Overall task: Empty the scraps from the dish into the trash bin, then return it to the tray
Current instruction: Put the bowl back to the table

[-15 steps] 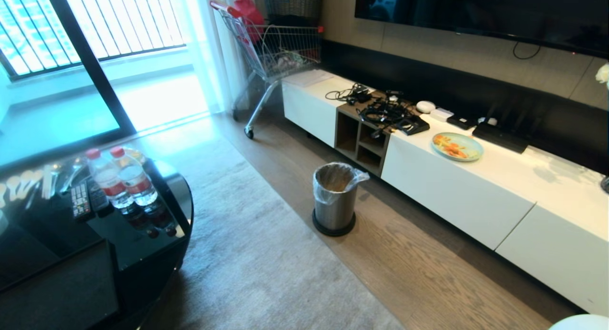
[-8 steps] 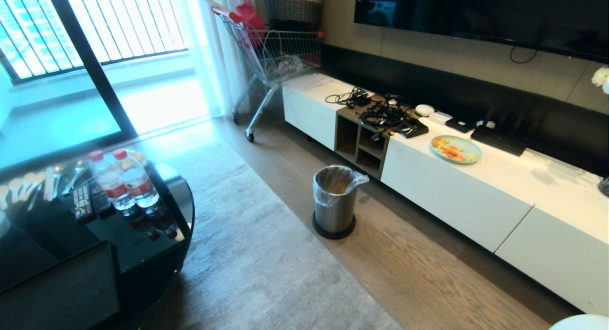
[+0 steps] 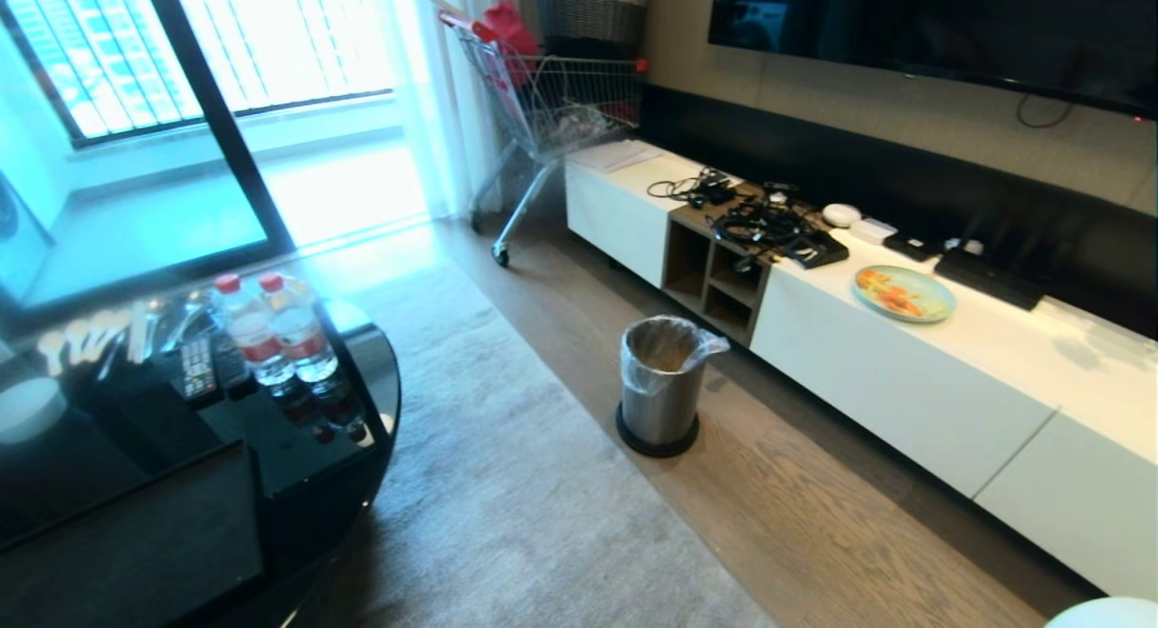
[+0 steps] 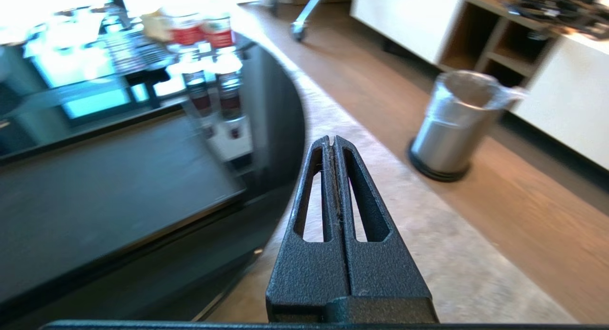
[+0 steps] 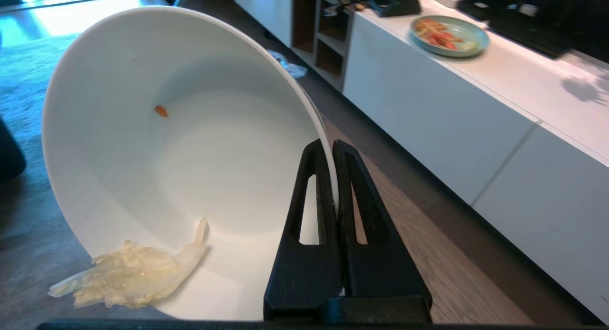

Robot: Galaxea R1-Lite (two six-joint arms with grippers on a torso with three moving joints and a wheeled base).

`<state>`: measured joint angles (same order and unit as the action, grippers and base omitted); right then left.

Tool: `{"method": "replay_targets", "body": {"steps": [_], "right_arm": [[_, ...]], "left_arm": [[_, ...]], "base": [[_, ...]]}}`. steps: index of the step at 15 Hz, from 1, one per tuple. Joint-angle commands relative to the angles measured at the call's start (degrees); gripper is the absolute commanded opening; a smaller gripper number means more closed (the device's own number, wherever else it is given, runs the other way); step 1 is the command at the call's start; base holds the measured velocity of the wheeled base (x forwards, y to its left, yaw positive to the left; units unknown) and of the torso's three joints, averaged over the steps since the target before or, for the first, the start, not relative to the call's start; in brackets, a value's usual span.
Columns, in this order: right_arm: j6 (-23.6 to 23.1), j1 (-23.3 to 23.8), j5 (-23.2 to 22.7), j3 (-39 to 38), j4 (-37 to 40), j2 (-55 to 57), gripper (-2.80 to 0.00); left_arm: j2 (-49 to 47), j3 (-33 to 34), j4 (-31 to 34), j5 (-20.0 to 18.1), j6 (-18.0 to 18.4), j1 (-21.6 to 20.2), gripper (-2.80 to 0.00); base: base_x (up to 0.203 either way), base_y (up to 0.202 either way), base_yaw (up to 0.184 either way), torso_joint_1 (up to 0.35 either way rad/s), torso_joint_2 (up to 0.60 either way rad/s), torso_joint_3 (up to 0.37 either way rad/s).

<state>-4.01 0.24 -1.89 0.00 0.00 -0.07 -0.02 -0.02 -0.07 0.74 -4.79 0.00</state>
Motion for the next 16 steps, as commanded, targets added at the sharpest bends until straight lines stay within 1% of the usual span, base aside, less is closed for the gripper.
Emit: {"method": "replay_targets", "body": {"steps": [1,16], "right_arm": [[0.0,0.0,0.0,0.0,0.0,0.1,-2.8],[0.0,0.0,0.0,0.0,0.0,0.1,-2.8]], "left_arm": [[0.0,0.0,0.0,0.0,0.0,0.0,-2.8],[0.0,0.0,-0.1,0.0,0.0,0.0,-2.8]], "base": [[0.004,-0.01,0.171,0.011,0.0,0.002],[0.0,-0.008,0.168,0.003,0.0,0.003]]}}
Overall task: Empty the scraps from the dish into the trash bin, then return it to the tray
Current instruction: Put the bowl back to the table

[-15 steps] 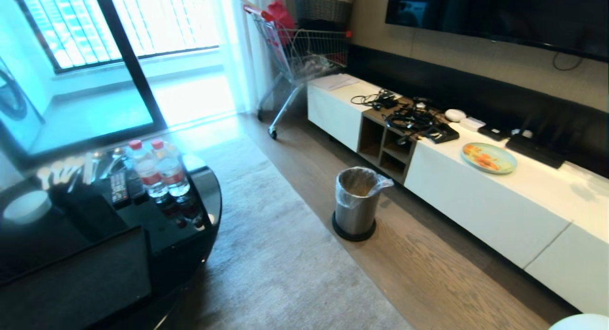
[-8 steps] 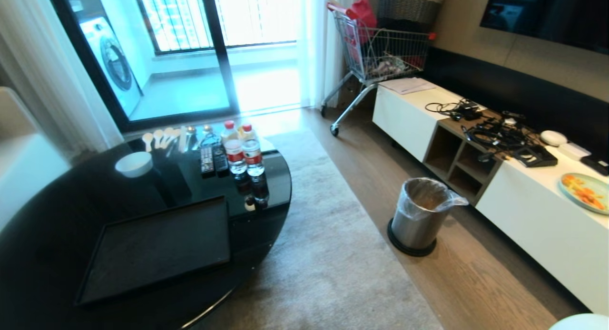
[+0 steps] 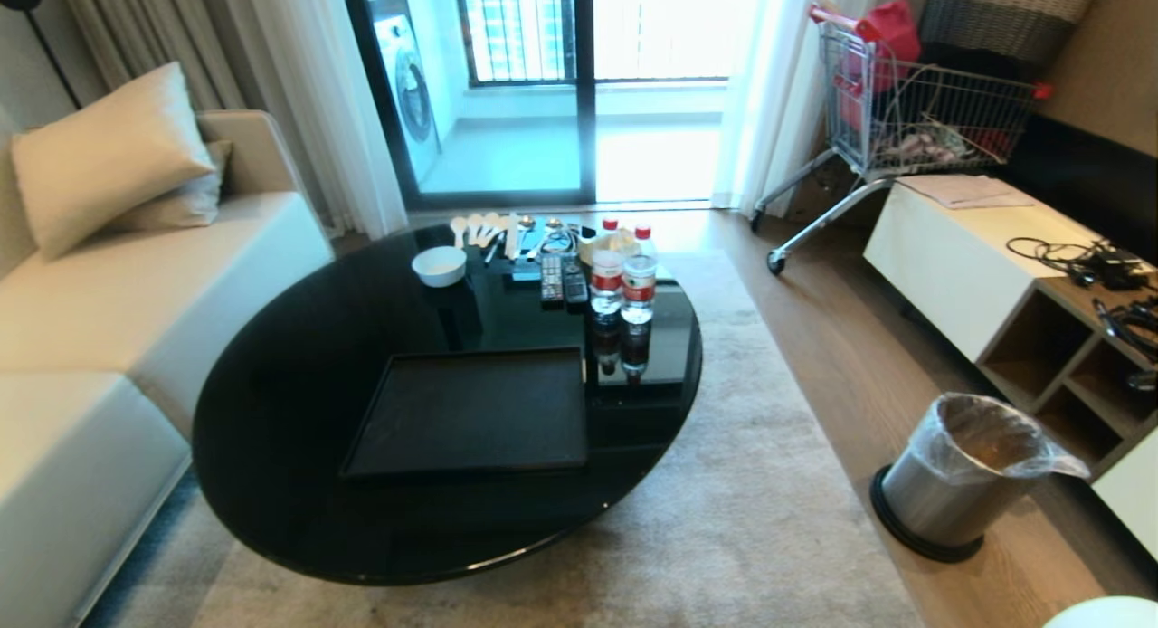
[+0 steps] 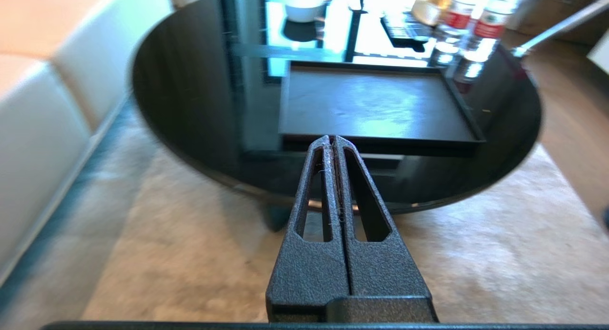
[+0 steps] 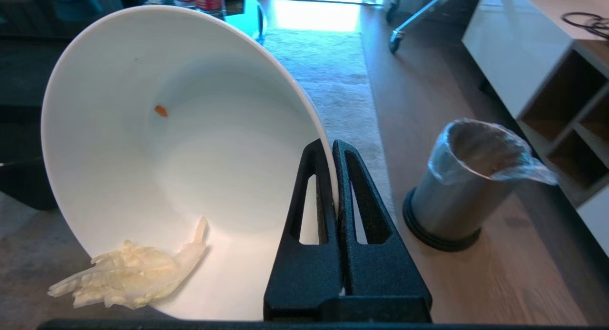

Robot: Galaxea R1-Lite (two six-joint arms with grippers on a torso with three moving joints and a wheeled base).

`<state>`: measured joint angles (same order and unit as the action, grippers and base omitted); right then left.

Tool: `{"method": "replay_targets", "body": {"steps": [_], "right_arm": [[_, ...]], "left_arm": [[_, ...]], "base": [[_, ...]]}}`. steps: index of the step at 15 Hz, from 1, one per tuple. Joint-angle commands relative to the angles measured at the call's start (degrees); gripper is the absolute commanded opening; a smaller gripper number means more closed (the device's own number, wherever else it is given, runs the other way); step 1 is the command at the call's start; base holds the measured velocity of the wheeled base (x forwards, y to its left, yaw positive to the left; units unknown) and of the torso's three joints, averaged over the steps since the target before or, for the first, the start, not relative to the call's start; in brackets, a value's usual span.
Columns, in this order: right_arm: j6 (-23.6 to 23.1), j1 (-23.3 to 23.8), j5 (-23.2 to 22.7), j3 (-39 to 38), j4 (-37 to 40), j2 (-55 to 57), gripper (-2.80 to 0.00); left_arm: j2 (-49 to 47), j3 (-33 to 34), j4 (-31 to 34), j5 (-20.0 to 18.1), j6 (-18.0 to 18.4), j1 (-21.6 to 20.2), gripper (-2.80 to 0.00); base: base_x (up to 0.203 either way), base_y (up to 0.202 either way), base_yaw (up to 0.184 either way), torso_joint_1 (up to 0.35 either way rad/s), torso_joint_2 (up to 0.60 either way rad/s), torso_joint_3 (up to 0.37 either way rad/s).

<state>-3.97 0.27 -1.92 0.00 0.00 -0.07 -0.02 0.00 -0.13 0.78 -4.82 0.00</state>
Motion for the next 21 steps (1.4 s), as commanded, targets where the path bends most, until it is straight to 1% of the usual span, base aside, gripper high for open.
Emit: {"method": "replay_targets", "body": {"steps": [1,7,13,21], "right_arm": [[-0.1,0.0,0.0,0.0,0.0,0.1,-2.8],[-0.1,0.0,0.0,0.0,0.0,0.1,-2.8],[0.0,0.0,0.1,0.0,0.0,0.1,-2.8],[0.1,0.0,0.1,0.0,0.0,0.1,-2.8]], "left_arm": [[0.0,0.0,0.0,0.0,0.0,0.0,-2.8],[0.0,0.0,0.0,0.0,0.0,0.0,-2.8],[0.0,0.0,0.0,0.0,0.1,0.0,-2.8],[0.0,0.0,0.0,0.0,0.1,0.0,-2.8]], "base": [[-0.001,-0.01,0.168,-0.002,0.0,0.002],[-0.002,-0.009,0.157,0.003,0.0,0.003],[0.011,0.0,0.013,0.001,0.0,0.0],[0.179,0.0,0.001,0.003,0.0,0.003]]}}
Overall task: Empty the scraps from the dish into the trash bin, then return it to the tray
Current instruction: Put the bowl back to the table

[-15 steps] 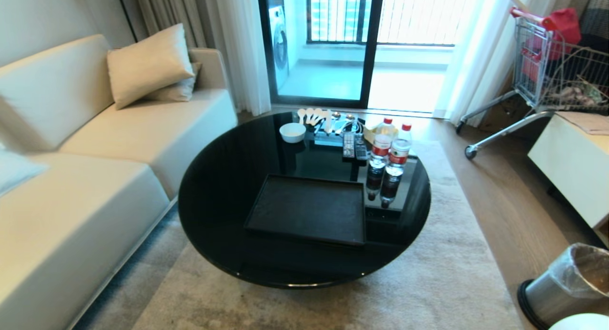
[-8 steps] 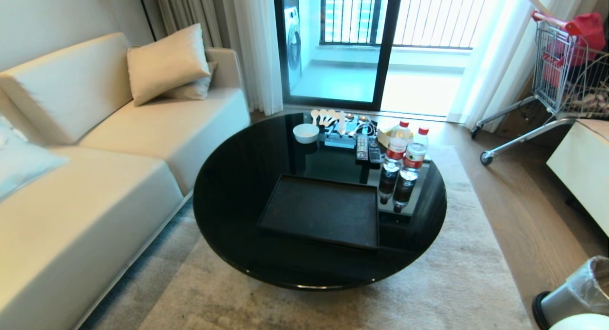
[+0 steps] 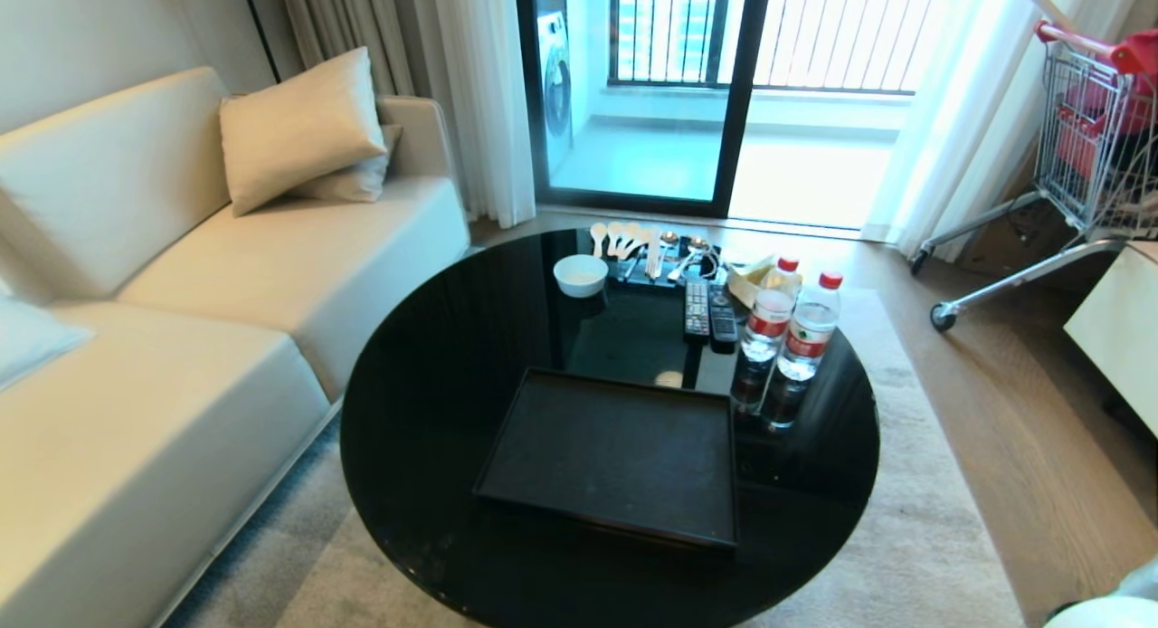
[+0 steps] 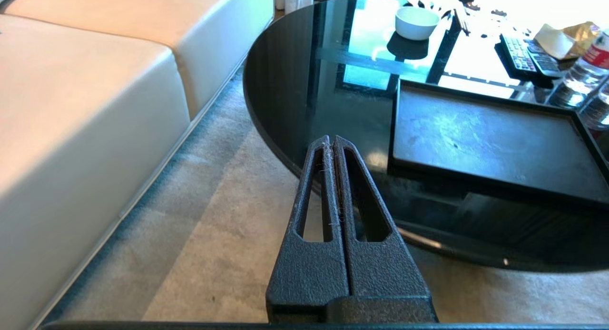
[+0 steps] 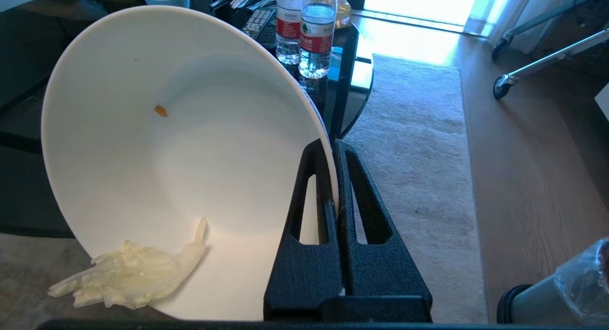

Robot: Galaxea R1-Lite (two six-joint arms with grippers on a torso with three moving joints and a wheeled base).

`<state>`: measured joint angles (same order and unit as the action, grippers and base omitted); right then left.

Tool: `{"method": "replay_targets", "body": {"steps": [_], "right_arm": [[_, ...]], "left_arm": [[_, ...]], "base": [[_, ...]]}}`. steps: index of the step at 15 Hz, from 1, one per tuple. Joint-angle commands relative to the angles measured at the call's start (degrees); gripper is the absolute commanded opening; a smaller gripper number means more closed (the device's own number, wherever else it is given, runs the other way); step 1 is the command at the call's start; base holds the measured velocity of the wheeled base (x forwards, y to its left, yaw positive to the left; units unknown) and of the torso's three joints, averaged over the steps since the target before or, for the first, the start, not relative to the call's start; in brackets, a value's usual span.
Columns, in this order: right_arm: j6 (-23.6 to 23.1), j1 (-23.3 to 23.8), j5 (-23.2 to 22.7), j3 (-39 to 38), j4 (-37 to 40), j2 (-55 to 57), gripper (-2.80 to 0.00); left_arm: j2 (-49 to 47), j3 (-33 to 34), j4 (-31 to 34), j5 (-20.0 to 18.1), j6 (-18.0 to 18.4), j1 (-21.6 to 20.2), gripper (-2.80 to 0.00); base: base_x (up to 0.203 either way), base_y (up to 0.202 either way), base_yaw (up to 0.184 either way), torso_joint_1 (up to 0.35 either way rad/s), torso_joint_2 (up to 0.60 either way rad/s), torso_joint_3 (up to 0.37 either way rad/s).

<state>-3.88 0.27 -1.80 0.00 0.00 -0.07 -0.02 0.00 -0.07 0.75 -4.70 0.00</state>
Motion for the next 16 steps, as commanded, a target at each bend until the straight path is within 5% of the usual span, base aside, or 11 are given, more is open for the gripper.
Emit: {"method": "replay_targets", "body": {"steps": [1,5,8,16], "right_arm": [[0.0,0.0,0.0,0.0,0.0,0.1,-2.8],[-2.0,-0.1,-0.7,0.3,0.3,0.1,-2.8],[-5.0,-0.2,-5.4,5.5,1.7,4.2,-2.8],[-9.2,-1.6,-12.4,25.7,-8.9,47.7,-2.8]], "left_arm": [[0.0,0.0,0.0,0.0,-0.1,0.0,-2.8],[0.0,0.0,-0.1,0.0,-0.1,0.0,-2.8],[0.0,0.0,0.0,0.0,-0.1,0.0,-2.8],[0.0,0.0,-0.1,0.0,-0.1,0.0,-2.8]], "base": [[0.187,0.0,0.0,-0.002,0.0,0.007],[0.119,0.0,0.0,0.005,0.0,0.001],[0.0,0.0,0.0,0.0,0.0,0.0],[0.0,0.0,0.0,0.0,0.0,0.0]]}}
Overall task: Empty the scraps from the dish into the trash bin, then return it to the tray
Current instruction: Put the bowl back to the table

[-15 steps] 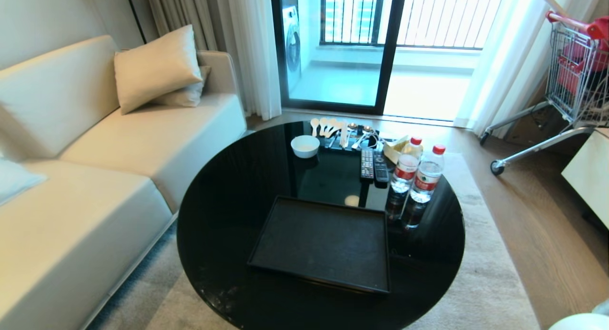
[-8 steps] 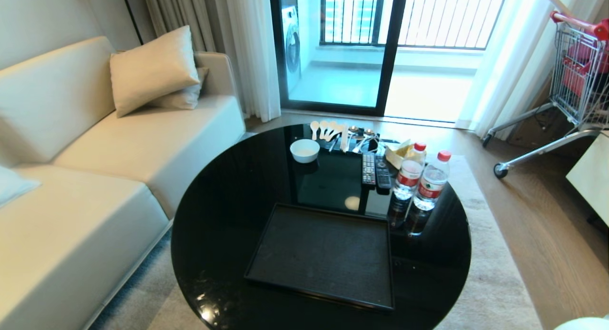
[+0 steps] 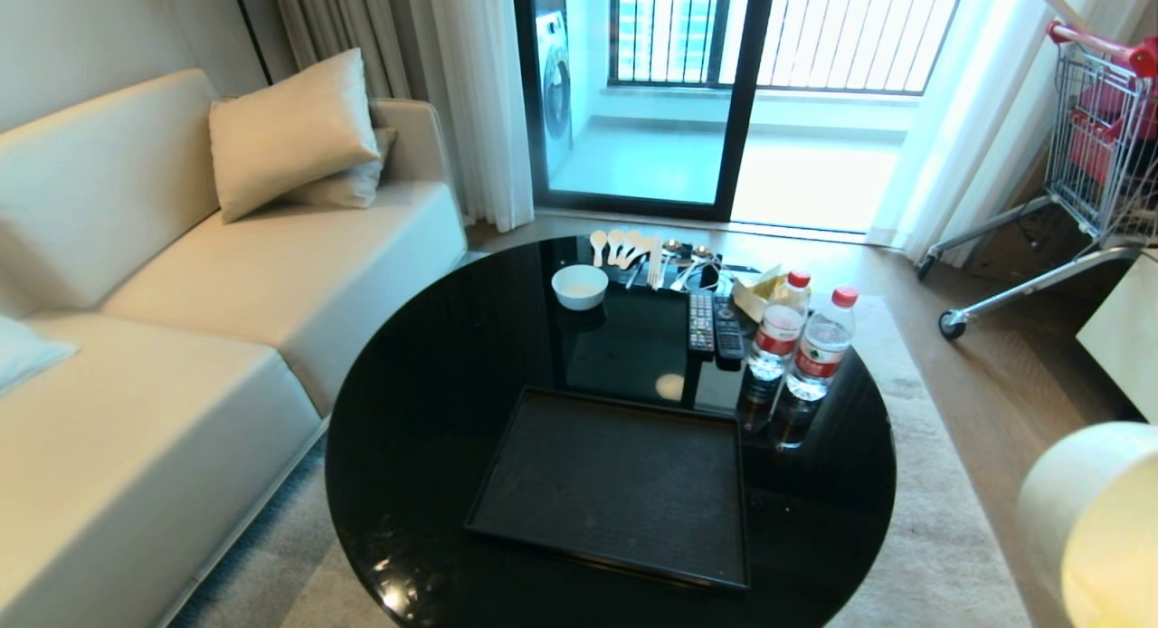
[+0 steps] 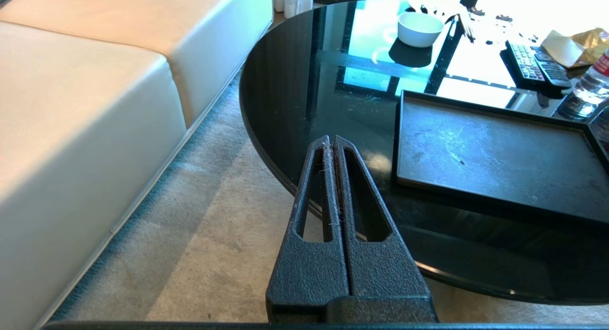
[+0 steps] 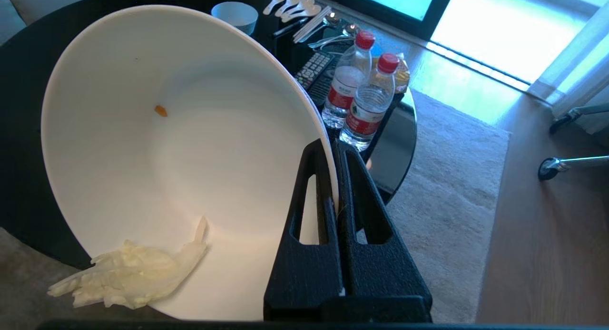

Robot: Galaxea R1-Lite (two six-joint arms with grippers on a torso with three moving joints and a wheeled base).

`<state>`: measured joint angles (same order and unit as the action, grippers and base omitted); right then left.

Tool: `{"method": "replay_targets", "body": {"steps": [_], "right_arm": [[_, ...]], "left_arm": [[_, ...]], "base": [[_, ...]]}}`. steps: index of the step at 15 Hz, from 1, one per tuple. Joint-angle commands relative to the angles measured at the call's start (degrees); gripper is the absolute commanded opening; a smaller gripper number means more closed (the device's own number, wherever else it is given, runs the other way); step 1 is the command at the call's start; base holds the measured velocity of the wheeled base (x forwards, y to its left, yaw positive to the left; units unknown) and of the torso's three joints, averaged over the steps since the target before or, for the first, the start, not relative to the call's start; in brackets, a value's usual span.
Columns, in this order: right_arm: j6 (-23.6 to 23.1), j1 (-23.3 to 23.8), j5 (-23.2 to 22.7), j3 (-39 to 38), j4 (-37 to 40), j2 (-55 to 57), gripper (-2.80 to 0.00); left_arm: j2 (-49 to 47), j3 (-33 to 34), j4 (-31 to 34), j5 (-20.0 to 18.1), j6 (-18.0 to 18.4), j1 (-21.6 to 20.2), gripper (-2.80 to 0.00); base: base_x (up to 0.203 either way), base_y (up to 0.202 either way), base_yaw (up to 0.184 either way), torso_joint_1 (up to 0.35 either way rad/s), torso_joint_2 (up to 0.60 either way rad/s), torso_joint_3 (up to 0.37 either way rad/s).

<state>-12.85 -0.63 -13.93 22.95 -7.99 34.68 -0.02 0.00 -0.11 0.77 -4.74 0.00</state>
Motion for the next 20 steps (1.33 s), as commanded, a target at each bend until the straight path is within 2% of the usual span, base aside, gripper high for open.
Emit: {"method": "replay_targets", "body": {"steps": [1,4,6,9,13,17,20], "right_arm": [[-0.3,-1.9,-0.6,4.9,-1.7,17.9,-2.8],[-0.1,-6.2,-1.0,10.8,-3.0,31.6,-2.8],[3.5,-9.6,-0.6,15.2,-3.4,40.1,-2.8],[14.1,-15.7,5.1,22.4,-3.5,52.4,-2.8],[33.2,-22.2,16.4,30.2,-3.0,67.8,-2.8],[42.0,-24.0,22.8,32.2,-3.1,80.3,-2.8],[50.4,-25.3,24.7,35.4,-2.9,87.2,-2.8]], "left_arm": [[0.0,0.0,-0.1,0.0,-0.1,0.0,-2.8],[0.0,0.0,0.0,0.0,-0.1,0.0,-2.8],[0.0,0.0,0.0,0.0,0.0,0.0,-2.8],[0.0,0.0,0.0,0.0,-0.1,0.0,-2.8],[0.0,0.0,0.0,0.0,-0.1,0.0,-2.8],[0.0,0.0,0.0,0.0,-0.1,0.0,-2.8],[0.0,0.0,0.0,0.0,0.0,0.0,-2.8]], "base": [[0.0,0.0,0.0,0.0,0.0,0.0],[0.0,0.0,0.0,0.0,0.0,0.0],[0.0,0.0,0.0,0.0,0.0,0.0],[0.0,0.0,0.0,0.0,0.0,0.0],[0.0,0.0,0.0,0.0,0.0,0.0],[0.0,0.0,0.0,0.0,0.0,0.0],[0.0,0.0,0.0,0.0,0.0,0.0]]}}
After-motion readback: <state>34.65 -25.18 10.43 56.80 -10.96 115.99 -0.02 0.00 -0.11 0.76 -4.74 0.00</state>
